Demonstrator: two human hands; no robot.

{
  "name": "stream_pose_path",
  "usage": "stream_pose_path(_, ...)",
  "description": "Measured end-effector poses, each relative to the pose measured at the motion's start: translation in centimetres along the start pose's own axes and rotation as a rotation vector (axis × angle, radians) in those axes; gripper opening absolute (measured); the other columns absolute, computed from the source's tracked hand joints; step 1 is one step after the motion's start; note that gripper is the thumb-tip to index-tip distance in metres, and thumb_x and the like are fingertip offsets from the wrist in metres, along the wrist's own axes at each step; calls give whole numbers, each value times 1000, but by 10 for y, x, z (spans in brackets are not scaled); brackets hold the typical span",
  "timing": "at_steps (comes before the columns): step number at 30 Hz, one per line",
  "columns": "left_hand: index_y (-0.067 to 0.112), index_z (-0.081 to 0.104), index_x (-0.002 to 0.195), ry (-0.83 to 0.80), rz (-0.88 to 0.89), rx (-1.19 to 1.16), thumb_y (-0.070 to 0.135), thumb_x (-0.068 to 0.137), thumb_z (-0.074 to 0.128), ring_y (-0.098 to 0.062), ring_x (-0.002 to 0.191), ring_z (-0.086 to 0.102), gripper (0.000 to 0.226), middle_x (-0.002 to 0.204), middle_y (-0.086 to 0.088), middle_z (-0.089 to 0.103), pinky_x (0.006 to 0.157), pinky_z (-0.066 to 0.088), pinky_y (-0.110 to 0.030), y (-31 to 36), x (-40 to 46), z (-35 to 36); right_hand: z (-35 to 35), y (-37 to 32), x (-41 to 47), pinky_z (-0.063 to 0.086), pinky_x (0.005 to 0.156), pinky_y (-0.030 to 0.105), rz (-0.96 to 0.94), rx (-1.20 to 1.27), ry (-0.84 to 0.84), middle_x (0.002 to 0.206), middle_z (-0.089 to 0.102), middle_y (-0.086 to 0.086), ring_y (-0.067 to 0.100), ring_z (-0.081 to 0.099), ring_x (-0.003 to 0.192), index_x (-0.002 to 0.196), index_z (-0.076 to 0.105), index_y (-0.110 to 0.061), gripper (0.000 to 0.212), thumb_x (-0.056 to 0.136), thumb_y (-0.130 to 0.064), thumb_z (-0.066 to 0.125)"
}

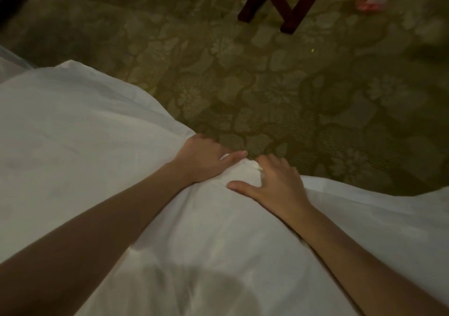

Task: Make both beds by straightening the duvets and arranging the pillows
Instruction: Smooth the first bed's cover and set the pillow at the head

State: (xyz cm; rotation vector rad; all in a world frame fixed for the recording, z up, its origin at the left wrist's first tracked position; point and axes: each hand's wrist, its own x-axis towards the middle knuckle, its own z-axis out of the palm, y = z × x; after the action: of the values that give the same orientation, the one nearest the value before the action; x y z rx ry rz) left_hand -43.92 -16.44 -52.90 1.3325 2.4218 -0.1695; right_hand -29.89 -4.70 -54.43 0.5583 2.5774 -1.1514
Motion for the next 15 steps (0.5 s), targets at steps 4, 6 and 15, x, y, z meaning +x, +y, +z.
stream_pose_path(4, 22, 71, 82, 115, 38, -32, 62, 93, 24, -17, 80, 57, 63, 76, -1, 65, 77, 25, -27, 3, -7, -4, -8, 4, 1, 42, 92, 37, 68, 216, -180, 126, 45, -8, 14, 48, 110, 108, 44, -38, 60, 64, -76, 58)
stream_pose_path(6, 18, 68, 70, 262, 117, -38, 57, 91, 27, -18, 69, 57, 61, 66, -1, 62, 75, 29, -29, -1, -11, 0, -13, 6, 3, 44, 84, 33, 90, 289, -261, 115, 50, -14, 10, 52, 101, 107, 37, -43, 59, 64, -74, 62)
stream_pose_path(15, 26, 57, 90, -106, 173, 23, 93, 63, 6, -10, 85, 50, 89, 83, 13, 51, 80, 27, -29, -8, -10, -25, -14, 8, 6, 38, 102, 36, 142, 316, -322, 143, 43, -5, 20, 46, 125, 143, 15, -44, 104, 59, -70, 71)
